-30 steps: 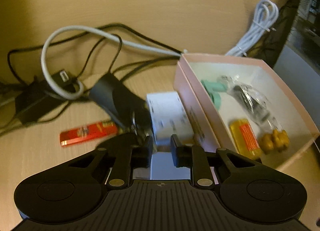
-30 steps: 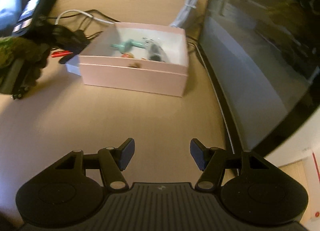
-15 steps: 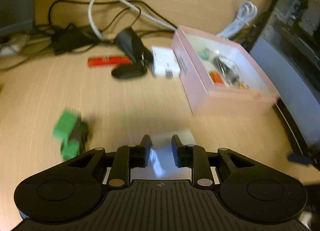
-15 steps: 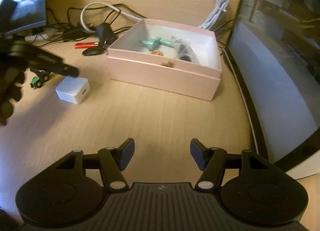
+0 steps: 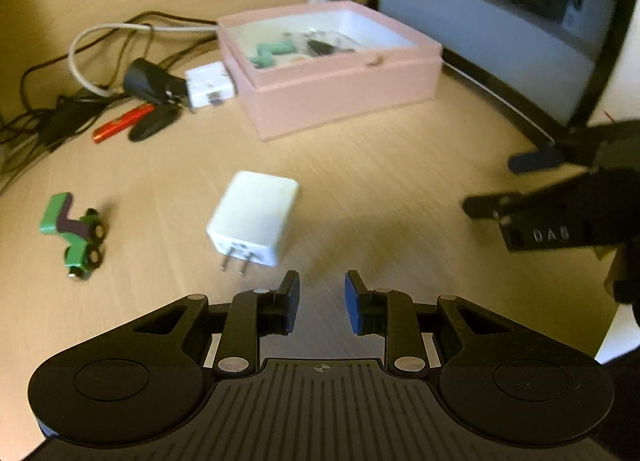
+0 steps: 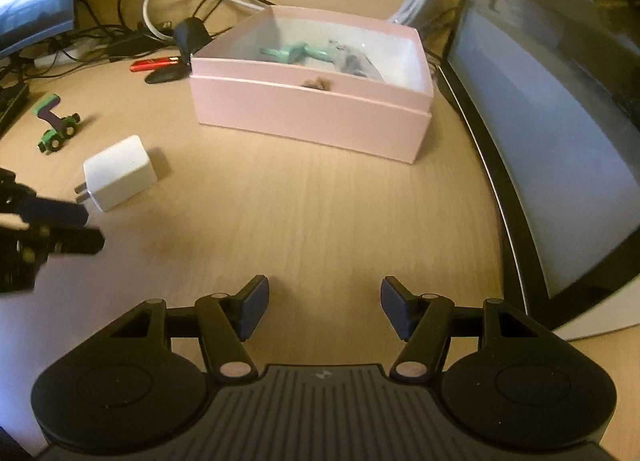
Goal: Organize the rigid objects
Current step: 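Move the left tool to the white charger block and grasp it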
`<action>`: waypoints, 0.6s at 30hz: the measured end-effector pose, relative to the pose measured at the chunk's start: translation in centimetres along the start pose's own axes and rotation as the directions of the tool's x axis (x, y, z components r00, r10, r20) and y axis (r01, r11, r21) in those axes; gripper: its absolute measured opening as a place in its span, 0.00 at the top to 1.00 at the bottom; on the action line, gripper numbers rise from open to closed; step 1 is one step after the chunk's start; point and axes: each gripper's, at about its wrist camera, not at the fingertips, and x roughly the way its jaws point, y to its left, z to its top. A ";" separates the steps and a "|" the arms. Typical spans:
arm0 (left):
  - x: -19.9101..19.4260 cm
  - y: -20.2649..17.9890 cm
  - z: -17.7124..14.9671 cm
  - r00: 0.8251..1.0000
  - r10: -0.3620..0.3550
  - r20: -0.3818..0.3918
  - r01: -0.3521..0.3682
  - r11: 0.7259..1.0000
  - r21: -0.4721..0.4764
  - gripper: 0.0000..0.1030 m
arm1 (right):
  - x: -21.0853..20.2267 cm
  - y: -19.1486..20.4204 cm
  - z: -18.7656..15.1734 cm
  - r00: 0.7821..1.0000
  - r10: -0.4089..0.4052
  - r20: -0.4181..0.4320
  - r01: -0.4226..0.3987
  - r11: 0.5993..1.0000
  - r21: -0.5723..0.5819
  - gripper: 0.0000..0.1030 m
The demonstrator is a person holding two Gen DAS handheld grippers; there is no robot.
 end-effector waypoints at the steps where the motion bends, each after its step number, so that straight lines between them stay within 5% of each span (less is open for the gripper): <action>1: 0.2 -0.2 0.0 1.000 -0.004 -0.012 0.004 1.000 0.006 0.73 | 0.0 -0.1 -0.1 1.000 -0.004 0.002 0.004 1.000 0.002 0.35; 8: 1.0 -2.2 0.6 0.998 -0.063 -0.023 0.065 0.993 0.103 0.61 | 0.0 -1.1 -0.7 0.999 -0.030 0.010 0.030 0.999 0.046 0.26; 13: 1.0 -2.2 1.1 0.996 -0.086 -0.003 0.086 0.990 0.108 0.61 | 0.0 -1.9 -1.1 0.999 -0.033 0.010 0.032 0.995 0.097 0.20; 18: -0.4 -0.4 2.2 0.974 0.144 0.174 -0.170 0.975 0.142 0.63 | 0.2 -2.0 -1.2 0.999 -0.034 0.016 0.032 0.994 0.107 0.18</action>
